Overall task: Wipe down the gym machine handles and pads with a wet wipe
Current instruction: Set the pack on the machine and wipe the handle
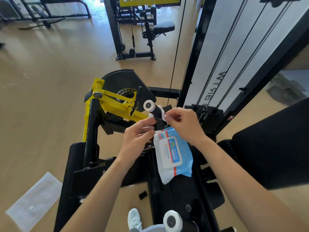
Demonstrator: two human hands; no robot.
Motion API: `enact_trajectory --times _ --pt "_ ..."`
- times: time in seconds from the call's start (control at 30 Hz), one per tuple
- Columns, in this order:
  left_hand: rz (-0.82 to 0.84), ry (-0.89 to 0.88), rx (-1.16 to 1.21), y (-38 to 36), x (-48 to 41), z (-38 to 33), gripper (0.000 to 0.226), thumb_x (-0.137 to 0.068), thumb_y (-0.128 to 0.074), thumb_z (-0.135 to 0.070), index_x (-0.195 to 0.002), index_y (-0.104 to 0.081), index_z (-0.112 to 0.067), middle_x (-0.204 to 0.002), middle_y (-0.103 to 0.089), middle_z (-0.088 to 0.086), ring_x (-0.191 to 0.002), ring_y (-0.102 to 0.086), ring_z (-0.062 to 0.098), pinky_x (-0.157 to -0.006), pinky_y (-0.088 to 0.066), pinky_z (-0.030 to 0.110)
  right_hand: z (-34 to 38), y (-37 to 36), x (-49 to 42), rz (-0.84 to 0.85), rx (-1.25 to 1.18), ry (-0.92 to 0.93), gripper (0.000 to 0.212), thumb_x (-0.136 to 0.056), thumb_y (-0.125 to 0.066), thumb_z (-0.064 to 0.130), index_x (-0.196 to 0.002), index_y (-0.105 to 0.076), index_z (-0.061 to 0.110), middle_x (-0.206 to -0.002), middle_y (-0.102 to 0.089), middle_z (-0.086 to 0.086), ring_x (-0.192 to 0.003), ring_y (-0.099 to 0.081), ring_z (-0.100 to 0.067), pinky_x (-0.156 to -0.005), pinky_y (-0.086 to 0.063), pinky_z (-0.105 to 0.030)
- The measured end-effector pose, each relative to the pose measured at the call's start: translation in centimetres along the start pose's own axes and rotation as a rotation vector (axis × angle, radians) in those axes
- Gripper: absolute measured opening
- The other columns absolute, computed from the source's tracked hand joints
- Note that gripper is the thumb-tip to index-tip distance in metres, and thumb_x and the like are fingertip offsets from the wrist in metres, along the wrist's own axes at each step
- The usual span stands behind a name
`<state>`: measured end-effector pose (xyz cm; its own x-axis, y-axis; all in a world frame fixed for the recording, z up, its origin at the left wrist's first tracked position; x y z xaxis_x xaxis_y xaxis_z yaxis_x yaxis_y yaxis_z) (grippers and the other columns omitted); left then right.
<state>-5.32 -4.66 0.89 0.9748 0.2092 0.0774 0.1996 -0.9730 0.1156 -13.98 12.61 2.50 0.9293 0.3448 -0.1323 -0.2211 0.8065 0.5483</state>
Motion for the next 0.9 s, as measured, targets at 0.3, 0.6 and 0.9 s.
enact_trajectory --times 0.3,0.6,0.9 --pt "0.075 -0.280 -0.211 1.2 5.3 -2.5 0.048 -0.092 -0.074 -0.010 -0.137 -0.061 -0.019 -0.132 -0.067 -0.007 -0.128 -0.059 0.012 -0.101 -0.053 0.029 3.2 2.1 6.7 0.180 -0.320 0.042 0.006 -0.092 -0.074 0.014 -0.090 -0.073 0.020 -0.104 -0.074 0.004 -0.101 -0.070 -0.014 -0.088 -0.057 -0.033" --pt "0.307 -0.068 -0.099 -1.0 7.8 -3.4 0.041 -0.088 -0.080 -0.021 -0.125 -0.067 -0.009 -0.099 -0.076 0.014 -0.092 -0.074 0.028 -0.084 -0.061 0.045 3.4 2.7 9.3 0.155 -0.566 0.040 0.021 -0.091 -0.073 0.009 -0.084 -0.066 0.028 -0.078 -0.065 0.010 -0.074 -0.061 -0.010 -0.068 -0.051 -0.023" --pt "0.030 -0.012 -0.196 -1.3 9.7 -3.1 0.005 -0.094 -0.074 -0.021 -0.096 -0.078 -0.018 -0.084 -0.074 0.004 -0.075 -0.063 0.037 -0.067 -0.052 0.039 1.4 3.2 10.2 0.095 -0.627 0.042 0.019 -0.089 -0.075 0.006 -0.084 -0.063 0.021 -0.086 -0.066 0.000 -0.082 -0.064 -0.017 -0.071 -0.057 -0.033"
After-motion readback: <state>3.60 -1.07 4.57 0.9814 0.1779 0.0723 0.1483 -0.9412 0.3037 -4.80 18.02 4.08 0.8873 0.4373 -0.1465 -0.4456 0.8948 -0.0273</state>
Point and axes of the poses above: each hand's wrist, its own x-axis away from the middle knuckle, its own y-axis out of the back of the hand, z = x × y, the point moved 2 cm from there along -x, towards the middle knuckle
